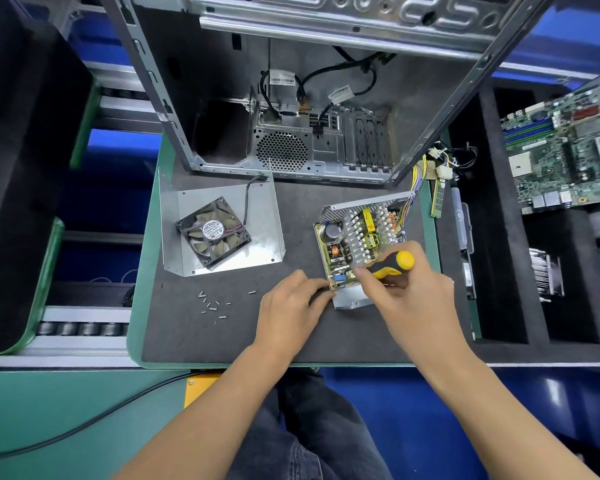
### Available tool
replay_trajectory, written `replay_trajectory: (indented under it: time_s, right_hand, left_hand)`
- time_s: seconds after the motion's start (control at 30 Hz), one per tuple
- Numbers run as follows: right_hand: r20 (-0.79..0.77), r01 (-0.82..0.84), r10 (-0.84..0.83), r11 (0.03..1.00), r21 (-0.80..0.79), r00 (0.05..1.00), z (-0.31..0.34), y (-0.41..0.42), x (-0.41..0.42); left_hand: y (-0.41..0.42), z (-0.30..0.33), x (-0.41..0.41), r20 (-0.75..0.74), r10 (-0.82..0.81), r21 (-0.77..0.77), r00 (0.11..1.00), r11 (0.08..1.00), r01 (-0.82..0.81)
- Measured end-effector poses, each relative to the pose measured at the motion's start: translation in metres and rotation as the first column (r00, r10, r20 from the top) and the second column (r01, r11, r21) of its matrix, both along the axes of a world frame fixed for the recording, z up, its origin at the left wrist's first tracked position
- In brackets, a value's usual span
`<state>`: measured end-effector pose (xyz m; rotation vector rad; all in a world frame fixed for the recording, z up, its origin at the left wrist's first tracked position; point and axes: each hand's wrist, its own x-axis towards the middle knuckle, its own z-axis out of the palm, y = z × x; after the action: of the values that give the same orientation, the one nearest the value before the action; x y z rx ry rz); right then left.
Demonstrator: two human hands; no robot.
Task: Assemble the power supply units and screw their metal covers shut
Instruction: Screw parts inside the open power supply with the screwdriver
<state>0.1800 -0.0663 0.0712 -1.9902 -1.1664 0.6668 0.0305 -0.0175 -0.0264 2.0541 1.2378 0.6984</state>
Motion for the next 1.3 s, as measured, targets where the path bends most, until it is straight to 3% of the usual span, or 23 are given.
replay_trajectory:
  time_s: [0.3, 0.53, 0.7, 1.03, 1.3]
  right_hand:
    - [0.216, -0.145, 0.152, 0.988, -0.048, 0.964, 0.000, -0.004, -0.011]
    - [0.247, -0.227, 0.234, 0.972, -0.055, 0.940, -0.002, -0.009, -0.012]
    - [0.382, -0.305, 0.299, 0.951, -0.047, 0.874, -0.005, -0.015, -0.014]
    - [0.237, -0.249, 0.262, 0.965, -0.084, 0.935, 0.002, -0.011, -0.015]
    - [0.375, -0.152, 0.176, 0.984, -0.094, 0.910, 0.003, 0.003, -0.014]
  left_hand:
    - [-0.001, -0.002, 0.001, -0.007, 0.007, 0.044, 1.000, 0.999, -0.006]
    - [-0.003, -0.006, -0.001, -0.018, -0.017, 0.107, 1.000, 0.994, 0.019]
    - [-0.002, -0.006, -0.003, -0.033, -0.042, 0.192, 0.999, 0.980, 0.047]
    - [-0.002, -0.011, -0.003, -0.030, -0.042, 0.224, 0.999, 0.973, 0.048]
    - [0.002, -0.005, 0.008, 0.040, 0.019, 0.222, 0.999, 0.975, -0.027]
